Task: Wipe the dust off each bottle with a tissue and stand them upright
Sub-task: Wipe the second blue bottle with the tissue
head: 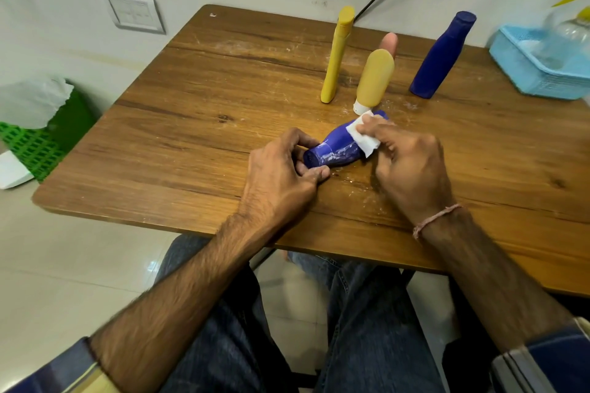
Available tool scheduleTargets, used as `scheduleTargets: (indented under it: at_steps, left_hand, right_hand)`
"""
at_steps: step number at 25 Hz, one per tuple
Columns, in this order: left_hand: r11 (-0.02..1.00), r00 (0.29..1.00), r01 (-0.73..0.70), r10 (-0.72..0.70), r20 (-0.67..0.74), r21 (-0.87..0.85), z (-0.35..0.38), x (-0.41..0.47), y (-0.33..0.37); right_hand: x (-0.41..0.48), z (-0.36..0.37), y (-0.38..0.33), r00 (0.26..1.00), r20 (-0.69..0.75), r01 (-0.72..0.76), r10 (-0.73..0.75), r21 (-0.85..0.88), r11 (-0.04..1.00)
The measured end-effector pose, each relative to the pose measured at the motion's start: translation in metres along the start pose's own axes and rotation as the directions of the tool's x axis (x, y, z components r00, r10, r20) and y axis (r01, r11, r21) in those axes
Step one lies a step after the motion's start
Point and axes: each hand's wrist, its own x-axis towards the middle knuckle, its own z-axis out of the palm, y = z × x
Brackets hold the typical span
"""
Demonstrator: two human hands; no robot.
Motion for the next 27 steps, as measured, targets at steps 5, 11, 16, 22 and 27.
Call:
scheduleTargets:
  at_steps: [5,11,16,22,27]
  left_hand:
    - [0.999,0.999,-0.049,0.049,-0.003,0.006,0.000,-0.002,-0.001]
    - [0.999,0.999,-0.032,0.031,0.025,0.025,-0.001,-0.002,0.003]
    - [0.997,0.999,-0.041,0.041,0.004,0.071,-0.003,-0.004,0.005]
    - [0.998,1.000,-0.015,0.016,-0.015,0.056,-0.002,-0.001,0.005]
    - [0.994,0.999,-0.049,0.049,-0.003,0.095,-0.002,-0.001,0.003]
  right_hand:
    - [-0.036,0.016,-0.034,0.942,0.105,0.316,-0.318,0.034,0.948]
    - [-0.011,0.006,-0.022,0.993,0.038,0.116,-0.113,-0.091,0.989]
    - [-0.026,0.011,-0.032,0.939,0.131,0.324,-0.318,-0.028,0.946]
    - [0.006,-0.005,0.021,0.993,0.010,-0.119,0.120,-0.047,0.992]
    - [-0.021,0.014,-0.026,0.966,0.112,0.230,-0.235,0.051,0.972]
